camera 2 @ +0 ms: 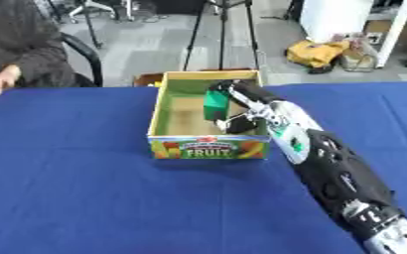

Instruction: Pick up objects on the table and place them in the box.

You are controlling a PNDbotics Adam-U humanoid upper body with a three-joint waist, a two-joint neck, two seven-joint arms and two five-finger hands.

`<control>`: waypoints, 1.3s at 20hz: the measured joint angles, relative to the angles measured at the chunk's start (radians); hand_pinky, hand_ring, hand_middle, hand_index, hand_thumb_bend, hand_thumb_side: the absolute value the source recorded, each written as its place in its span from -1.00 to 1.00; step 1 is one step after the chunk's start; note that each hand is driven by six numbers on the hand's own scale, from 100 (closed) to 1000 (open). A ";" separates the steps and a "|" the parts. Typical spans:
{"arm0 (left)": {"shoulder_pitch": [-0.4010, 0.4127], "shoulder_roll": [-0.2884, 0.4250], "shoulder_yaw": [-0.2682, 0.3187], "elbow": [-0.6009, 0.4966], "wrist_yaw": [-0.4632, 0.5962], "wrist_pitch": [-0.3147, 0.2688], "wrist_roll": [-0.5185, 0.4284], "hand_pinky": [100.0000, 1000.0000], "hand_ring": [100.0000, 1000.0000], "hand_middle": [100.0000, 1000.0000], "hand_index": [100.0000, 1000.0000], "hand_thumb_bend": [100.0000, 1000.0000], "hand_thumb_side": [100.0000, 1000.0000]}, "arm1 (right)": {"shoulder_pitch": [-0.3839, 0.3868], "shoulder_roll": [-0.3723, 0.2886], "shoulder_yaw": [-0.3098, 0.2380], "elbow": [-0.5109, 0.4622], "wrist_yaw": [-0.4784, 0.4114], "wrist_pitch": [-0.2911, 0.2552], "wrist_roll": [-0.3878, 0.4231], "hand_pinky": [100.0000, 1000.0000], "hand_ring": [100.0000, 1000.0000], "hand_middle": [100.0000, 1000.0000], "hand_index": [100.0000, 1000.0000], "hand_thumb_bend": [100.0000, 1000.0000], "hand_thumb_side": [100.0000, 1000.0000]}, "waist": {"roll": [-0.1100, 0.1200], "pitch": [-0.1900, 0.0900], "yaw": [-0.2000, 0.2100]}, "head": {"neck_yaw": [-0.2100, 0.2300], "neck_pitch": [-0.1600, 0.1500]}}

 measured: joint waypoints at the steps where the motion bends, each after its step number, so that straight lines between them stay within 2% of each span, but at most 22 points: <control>1: -0.002 0.000 0.000 0.000 0.000 0.000 0.000 0.46 0.50 0.04 0.52 0.46 0.29 | 0.000 0.000 -0.002 0.000 0.004 -0.004 0.000 0.85 0.97 0.76 0.87 -1.00 0.10 | -0.002 0.001 -0.003 | 0.000 0.000; 4: -0.007 0.000 0.000 0.000 0.000 0.002 -0.002 0.46 0.50 0.04 0.52 0.46 0.28 | 0.000 0.000 -0.005 0.000 0.007 -0.010 -0.005 0.87 0.99 0.78 0.88 -0.91 0.35 | -0.005 0.003 -0.015 | 0.000 -0.004; 8: -0.008 0.000 0.000 0.000 0.000 0.003 -0.002 0.46 0.50 0.04 0.52 0.46 0.28 | 0.000 0.000 -0.008 0.000 0.007 -0.015 -0.012 0.87 0.99 0.78 0.88 -0.91 0.35 | -0.006 0.003 -0.026 | 0.000 -0.007; 9: -0.008 0.000 0.000 0.000 0.000 0.003 -0.002 0.46 0.50 0.04 0.52 0.47 0.29 | 0.000 0.000 -0.009 -0.001 0.007 -0.017 -0.013 0.61 0.66 0.53 0.78 -1.00 0.23 | -0.007 0.003 -0.027 | 0.000 -0.007; 10: -0.008 0.000 0.000 0.000 0.000 0.004 -0.002 0.46 0.50 0.04 0.52 0.47 0.29 | -0.001 0.000 -0.009 -0.004 0.006 -0.020 -0.017 0.60 0.66 0.52 0.77 -1.00 0.05 | -0.009 0.003 -0.034 | 0.000 -0.007; 11: -0.008 0.000 0.000 0.000 0.000 0.005 -0.003 0.46 0.50 0.04 0.51 0.47 0.30 | -0.006 0.001 -0.011 -0.013 0.001 -0.027 -0.023 0.56 0.61 0.48 0.74 -1.00 -0.03 | -0.011 0.003 -0.055 | 0.002 -0.007; 13: -0.007 0.000 0.001 0.001 -0.003 0.008 -0.001 0.46 0.50 0.03 0.51 0.47 0.30 | -0.009 0.001 -0.012 -0.047 -0.021 -0.049 -0.046 0.54 0.59 0.45 0.73 -1.00 -0.07 | -0.010 0.002 -0.111 | 0.018 -0.006; 19: 0.018 0.000 0.021 0.015 -0.023 0.011 0.018 0.46 0.50 0.03 0.51 0.48 0.31 | -0.001 0.003 0.033 -0.199 -0.110 -0.106 -0.107 0.52 0.56 0.37 0.69 -1.00 -0.09 | 0.001 -0.021 -0.232 | 0.104 0.018; 23: 0.031 0.000 0.034 0.024 -0.037 0.007 0.034 0.46 0.50 0.03 0.51 0.47 0.31 | 0.037 0.004 0.066 -0.310 -0.177 -0.116 -0.105 0.51 0.55 0.35 0.69 -1.00 -0.07 | 0.011 -0.037 -0.298 | 0.163 0.038; 26: 0.044 0.000 0.043 0.026 -0.048 0.003 0.043 0.46 0.51 0.03 0.51 0.48 0.31 | 0.077 0.004 0.081 -0.397 -0.231 -0.099 -0.085 0.51 0.55 0.34 0.69 -1.00 -0.03 | 0.016 -0.050 -0.323 | 0.189 0.051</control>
